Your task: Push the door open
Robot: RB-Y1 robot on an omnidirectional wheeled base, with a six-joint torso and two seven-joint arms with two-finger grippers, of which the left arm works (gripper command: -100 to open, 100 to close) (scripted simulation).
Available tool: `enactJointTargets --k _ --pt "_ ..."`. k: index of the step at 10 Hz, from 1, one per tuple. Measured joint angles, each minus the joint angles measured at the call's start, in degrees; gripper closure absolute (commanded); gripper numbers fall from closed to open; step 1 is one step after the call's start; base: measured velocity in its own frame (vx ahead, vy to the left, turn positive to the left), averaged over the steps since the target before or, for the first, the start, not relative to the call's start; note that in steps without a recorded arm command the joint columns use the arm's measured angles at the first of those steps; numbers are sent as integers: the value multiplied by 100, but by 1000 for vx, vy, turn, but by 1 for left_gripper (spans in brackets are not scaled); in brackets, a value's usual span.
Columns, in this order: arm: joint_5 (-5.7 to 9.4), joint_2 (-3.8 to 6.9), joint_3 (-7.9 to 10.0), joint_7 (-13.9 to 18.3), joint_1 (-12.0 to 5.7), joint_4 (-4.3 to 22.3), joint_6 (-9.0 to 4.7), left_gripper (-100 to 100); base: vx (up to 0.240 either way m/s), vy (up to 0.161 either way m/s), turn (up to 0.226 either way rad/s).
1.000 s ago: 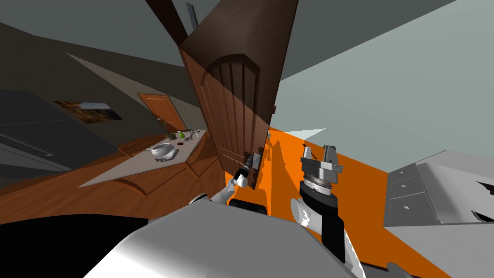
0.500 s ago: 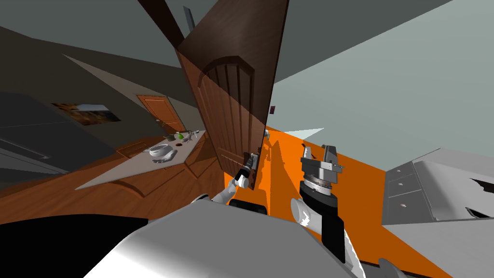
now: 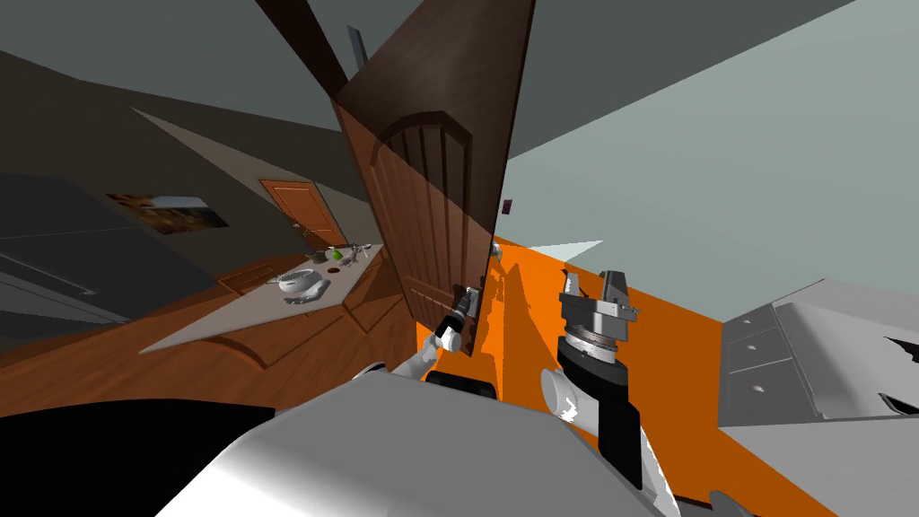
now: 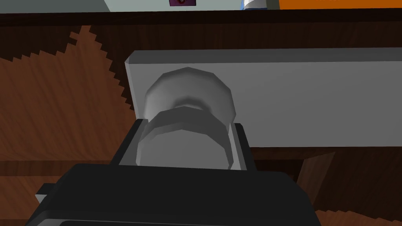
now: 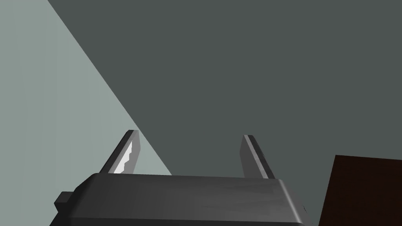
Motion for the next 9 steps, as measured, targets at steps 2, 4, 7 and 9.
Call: enactJointTargets --k 2,4,7,9 --pt "255 150 -49 -315 197 -316 61 100 154 -35 105" --pt "412 207 -85 -410 119 -204 -126 100 140 -16 104" --pt "651 333 -335 -679 299 -403 -186 -100 -116 83 155" --pt "780 321 -583 -780 371 -446 -239 -100 -140 69 53"
